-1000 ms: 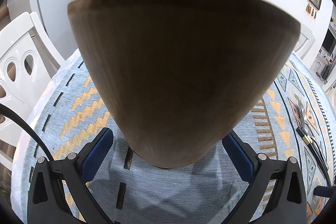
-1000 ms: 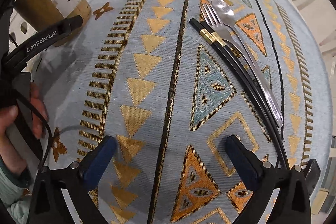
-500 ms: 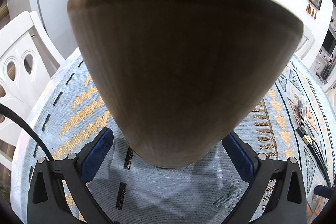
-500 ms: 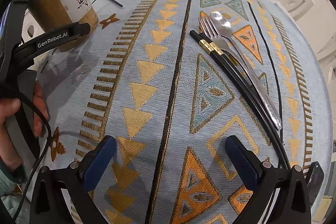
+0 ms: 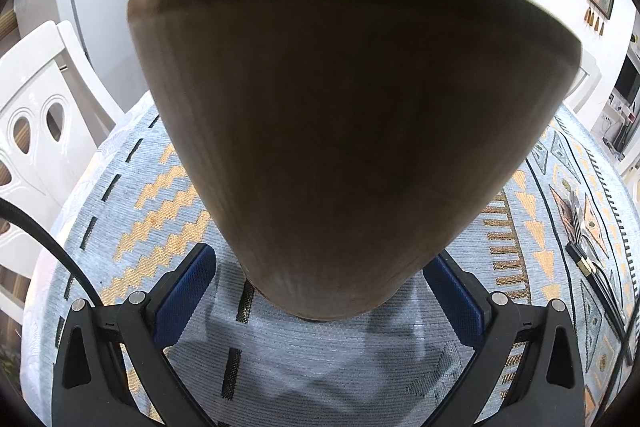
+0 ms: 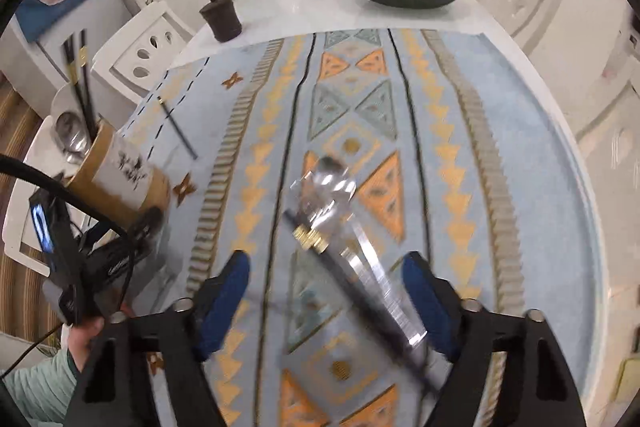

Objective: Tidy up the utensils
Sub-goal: 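Move the open right tool back over the remaining fork and chopsticks, then close the right tool on a black gold-banded chopstick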

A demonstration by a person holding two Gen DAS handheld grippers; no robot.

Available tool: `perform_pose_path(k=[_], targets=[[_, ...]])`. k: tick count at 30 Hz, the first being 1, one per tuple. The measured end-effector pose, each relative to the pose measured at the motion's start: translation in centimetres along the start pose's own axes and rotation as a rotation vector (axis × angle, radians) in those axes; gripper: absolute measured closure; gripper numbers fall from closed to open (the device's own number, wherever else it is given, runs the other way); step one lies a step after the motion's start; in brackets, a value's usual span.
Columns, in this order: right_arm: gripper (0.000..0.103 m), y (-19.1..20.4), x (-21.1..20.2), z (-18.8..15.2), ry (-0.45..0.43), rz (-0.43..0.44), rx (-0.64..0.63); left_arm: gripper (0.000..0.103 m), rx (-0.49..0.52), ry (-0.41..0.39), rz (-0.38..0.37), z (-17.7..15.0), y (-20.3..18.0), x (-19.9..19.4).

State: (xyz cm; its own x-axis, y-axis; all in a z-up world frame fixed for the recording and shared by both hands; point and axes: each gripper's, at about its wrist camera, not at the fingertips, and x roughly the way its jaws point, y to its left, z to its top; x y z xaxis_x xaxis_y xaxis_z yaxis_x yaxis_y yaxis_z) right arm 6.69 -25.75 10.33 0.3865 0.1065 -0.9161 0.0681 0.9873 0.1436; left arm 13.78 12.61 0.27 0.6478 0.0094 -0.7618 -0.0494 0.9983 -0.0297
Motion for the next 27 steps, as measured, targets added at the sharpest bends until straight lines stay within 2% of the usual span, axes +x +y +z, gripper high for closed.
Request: perform_pose_path(k=[1, 2, 4, 6, 9, 12, 16, 20, 23, 27], targets=[[0.044, -0.2, 0.4, 0.4, 0.013, 0.012, -0.011, 0.0, 0.0, -0.001, 0.0, 0.0, 0.0, 0.0], [0.048, -0.2, 0.8, 0.6, 0.034, 0.022, -0.026, 0.0, 0.0, -0.001, 0.0, 0.0, 0.0, 0.0], [0.061, 0.4, 1.5, 0.7, 0.083, 0.039, -0.059, 0.0, -0.001, -0.001, 0.001, 0.0, 0.0, 0.0], [0.069, 1.2, 2.2, 0.3, 0.121, 0.064, -0.103, 0.0, -0.003, -0.001, 0.003, 0.0, 0.0, 0.0], [0.077, 2.9, 3.2, -0.5, 0.162, 0.083, -0.18, 0.0, -0.005, 0.0, 0.005, 0.1, 0.0, 0.0], [0.078, 3.8, 4.2, -1.3, 0.202, 0.073, -0.229, 0.0, -0.005, 0.0, 0.006, 0.1, 0.0, 0.0], [0.092, 3.3, 6.1, -1.5, 0.245, 0.067, -0.226, 0.0, -0.005, 0.0, 0.004, 0.1, 0.0, 0.0], [0.094, 3.2, 7.2, -1.9, 0.279, 0.039, -0.244, 0.0, -0.005, 0.0, 0.005, 0.1, 0.0, 0.0], [0.094, 4.0, 6.1, -2.0, 0.257, 0.038, -0.295, 0.0, -0.005, 0.0, 0.005, 0.1, 0.0, 0.0], [0.093, 3.7, 5.4, -1.4, 0.233, 0.035, -0.278, 0.0, -0.005, 0.0, 0.004, 0.1, 0.0, 0.0]])
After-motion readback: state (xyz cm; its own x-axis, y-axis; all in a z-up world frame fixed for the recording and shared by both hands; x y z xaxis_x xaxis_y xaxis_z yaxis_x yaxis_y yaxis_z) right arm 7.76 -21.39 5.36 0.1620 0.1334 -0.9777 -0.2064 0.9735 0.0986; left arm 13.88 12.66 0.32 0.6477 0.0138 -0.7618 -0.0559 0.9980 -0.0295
